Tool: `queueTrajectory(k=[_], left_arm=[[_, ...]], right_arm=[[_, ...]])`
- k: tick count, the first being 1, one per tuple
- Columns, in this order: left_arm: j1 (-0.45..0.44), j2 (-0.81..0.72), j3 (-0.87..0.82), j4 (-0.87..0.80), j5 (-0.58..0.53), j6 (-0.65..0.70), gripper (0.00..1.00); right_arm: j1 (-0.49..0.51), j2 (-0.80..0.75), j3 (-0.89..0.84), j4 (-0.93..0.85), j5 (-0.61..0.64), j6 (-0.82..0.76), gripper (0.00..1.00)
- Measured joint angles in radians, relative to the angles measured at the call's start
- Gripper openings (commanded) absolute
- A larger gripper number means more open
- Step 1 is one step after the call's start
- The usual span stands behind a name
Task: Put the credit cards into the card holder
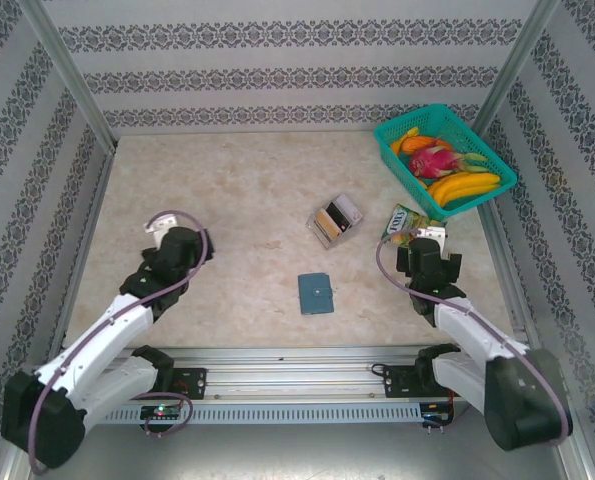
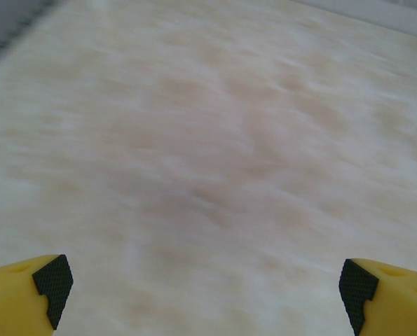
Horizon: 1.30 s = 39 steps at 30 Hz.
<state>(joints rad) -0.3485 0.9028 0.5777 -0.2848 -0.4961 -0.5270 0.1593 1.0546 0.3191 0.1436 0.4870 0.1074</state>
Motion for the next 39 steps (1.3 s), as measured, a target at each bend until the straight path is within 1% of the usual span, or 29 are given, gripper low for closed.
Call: queueTrajectory(k=[2,4,6,10,13,15,18,21,24,26,29,32,39], left_arm=[[0.061,-0.021,-0.061,0.054,-0.041,0.071,1.0],[0.09,-0.016,-0.106,0.101,-0.058,0.124,1.0],[0.108,0.008,-0.138,0.166,-0.071,0.185,1.0],[0.124,0.123,-0.193,0.389,-0.079,0.325,1.0],[0.14,0.245,-0.206,0.546,-0.053,0.399,1.0],[0.148,0.328,-0.212,0.652,-0.025,0.436,1.0],[0.157,0.43,-0.213,0.792,0.037,0.488,1.0],[0.179,0.512,-0.208,0.92,0.113,0.529,1.0],[0.21,0.591,-0.175,0.964,0.182,0.547,1.0],[0.244,0.606,-0.167,0.985,0.249,0.546,1.0],[0.306,0.646,-0.177,1.08,0.309,0.529,1.0],[0.33,0.657,-0.187,1.094,0.314,0.512,1.0],[0.33,0.657,-0.187,1.109,0.321,0.496,1.0]], right_arm=[[-0.031,0.071,0.008,0.076,-0.055,-0.027,0.96],[-0.043,0.134,0.031,0.14,-0.101,-0.045,0.96],[-0.046,0.196,0.059,0.218,-0.154,-0.064,0.96],[-0.046,0.299,0.09,0.389,-0.247,-0.102,0.96],[-0.046,0.365,0.093,0.492,-0.284,-0.123,0.97],[-0.046,0.376,0.087,0.526,-0.298,-0.134,0.98],[-0.057,0.377,0.055,0.624,-0.329,-0.137,0.97],[-0.085,0.442,0.012,0.773,-0.366,-0.137,0.98],[-0.092,0.465,0.011,0.743,-0.36,-0.128,0.98],[-0.092,0.467,0.015,0.764,-0.345,-0.112,0.98],[-0.092,0.467,0.025,0.767,-0.31,-0.099,0.98],[-0.092,0.467,0.026,0.775,-0.287,-0.087,0.98],[-0.091,0.467,0.026,0.774,-0.264,-0.086,0.98]])
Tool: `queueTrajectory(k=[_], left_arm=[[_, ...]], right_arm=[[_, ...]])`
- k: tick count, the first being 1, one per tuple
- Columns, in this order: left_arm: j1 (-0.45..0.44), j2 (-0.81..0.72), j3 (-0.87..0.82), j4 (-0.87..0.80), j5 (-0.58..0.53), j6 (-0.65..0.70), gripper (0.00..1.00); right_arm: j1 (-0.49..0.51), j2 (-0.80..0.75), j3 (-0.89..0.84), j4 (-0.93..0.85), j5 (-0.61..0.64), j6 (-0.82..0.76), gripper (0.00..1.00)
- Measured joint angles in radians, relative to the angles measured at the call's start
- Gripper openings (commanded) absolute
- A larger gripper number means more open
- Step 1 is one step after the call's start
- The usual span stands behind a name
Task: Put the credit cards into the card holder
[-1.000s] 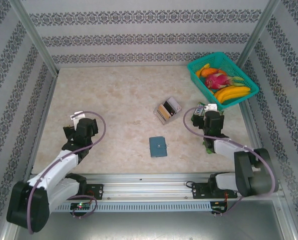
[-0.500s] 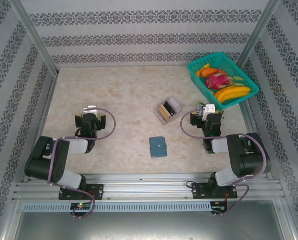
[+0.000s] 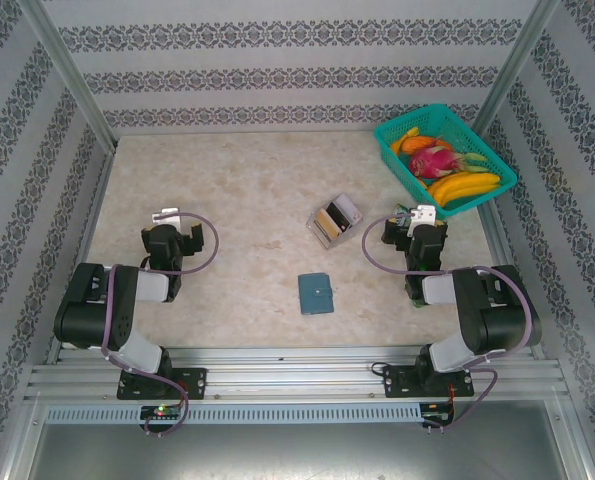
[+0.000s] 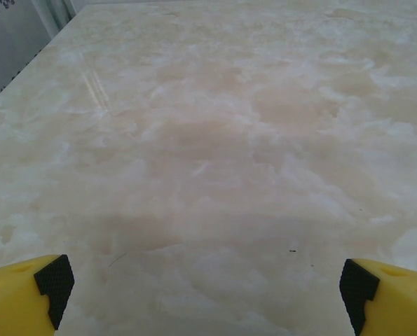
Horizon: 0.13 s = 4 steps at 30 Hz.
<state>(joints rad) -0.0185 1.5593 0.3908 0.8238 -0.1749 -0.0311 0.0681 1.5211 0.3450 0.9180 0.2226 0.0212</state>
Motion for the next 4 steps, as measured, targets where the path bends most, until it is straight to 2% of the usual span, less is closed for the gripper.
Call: queueTrajectory(k=[4], left_arm=[[0.0,0.0,0.0,0.0,0.007,-0.002,1.0]], right_arm=[[0.0,0.0,0.0,-0.001,0.001,0.002,0.98]])
